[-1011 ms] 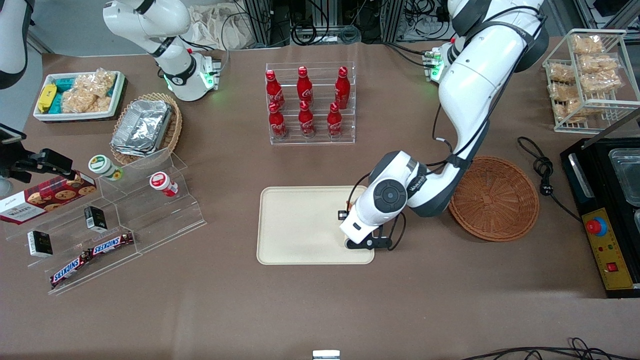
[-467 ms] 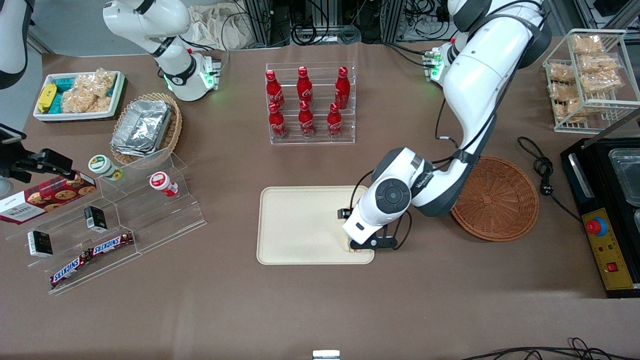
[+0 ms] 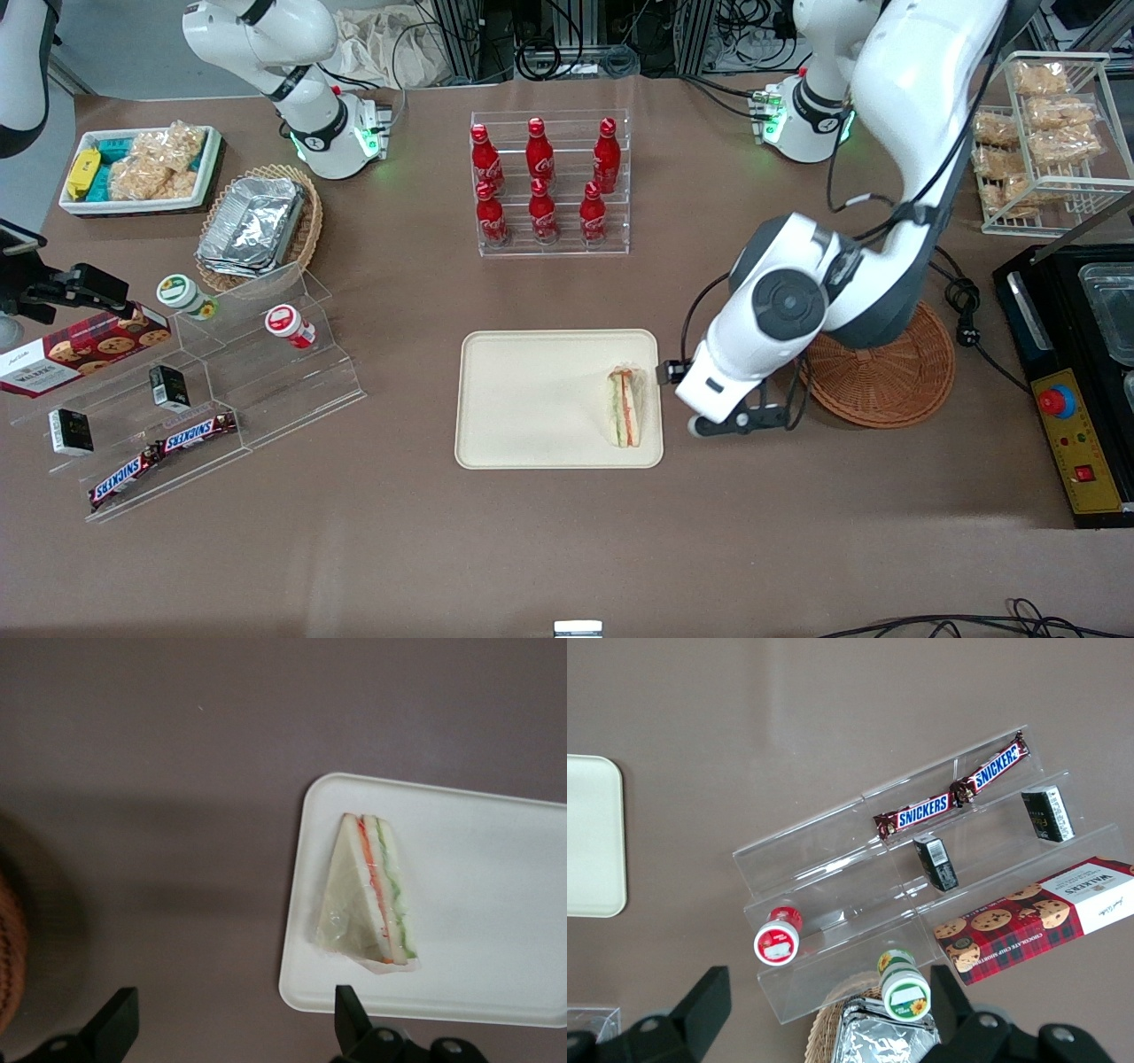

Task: Place sandwich from basket to tray

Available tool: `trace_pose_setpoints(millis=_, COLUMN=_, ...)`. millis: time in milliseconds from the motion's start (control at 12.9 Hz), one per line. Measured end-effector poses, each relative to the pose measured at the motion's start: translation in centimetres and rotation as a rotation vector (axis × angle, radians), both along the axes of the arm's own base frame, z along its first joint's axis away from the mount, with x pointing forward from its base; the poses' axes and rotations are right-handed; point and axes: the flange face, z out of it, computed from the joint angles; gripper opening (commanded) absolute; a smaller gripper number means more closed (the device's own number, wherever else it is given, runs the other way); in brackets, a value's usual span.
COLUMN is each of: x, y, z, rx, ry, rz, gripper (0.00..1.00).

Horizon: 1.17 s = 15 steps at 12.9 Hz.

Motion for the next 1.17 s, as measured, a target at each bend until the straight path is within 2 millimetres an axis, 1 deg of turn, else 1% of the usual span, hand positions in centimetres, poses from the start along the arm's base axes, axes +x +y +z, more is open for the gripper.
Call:
trace_pose_setpoints(millis=78, x=-1.2, y=1.0, z=1.0, rx=-0.004, ry=-0.021, rz=0.013, gripper=0.99)
trace_pose_setpoints(millis=233, x=-4.1, y=3.2, z=2.4, rx=0.024, ry=-0.04, rz=0.033, gripper=0.99)
trace_pose_setpoints(millis=311, x=-5.3, y=4.0, z=3.2, rx=0.04, ry=-0.049, rz=0.038, gripper=0.99)
trace_pose_setpoints(millis=389, x=-6.1, y=4.9, z=4.1, rx=0.052, ry=-0.062, rz=0.047, gripper=0.99)
trace_pose_setpoints(millis=544, x=-7.0, y=7.6, z=6.0, rx=0.072, ry=-0.037, rz=0.019, gripper=0.99)
trace_pose_setpoints(millis=700, x=-7.6, y=11.0, z=7.7, rx=0.096, ry=0.026, rz=-0.039, gripper=0.99)
trace_pose_setpoints(millis=856, x=-7.6, y=14.4, z=9.6, rx=0.109, ry=0.06, rz=-0.083, gripper=0.99)
trace_pose_setpoints(millis=1011, x=-7.1, y=18.0, z=11.3, rx=0.085, ry=0.085, rz=-0.126, gripper=0.99)
trace_pose_setpoints(millis=1167, x=-6.3, y=22.0, z=12.7, rx=0.058, ry=0.101, rz=-0.154, gripper=0.99)
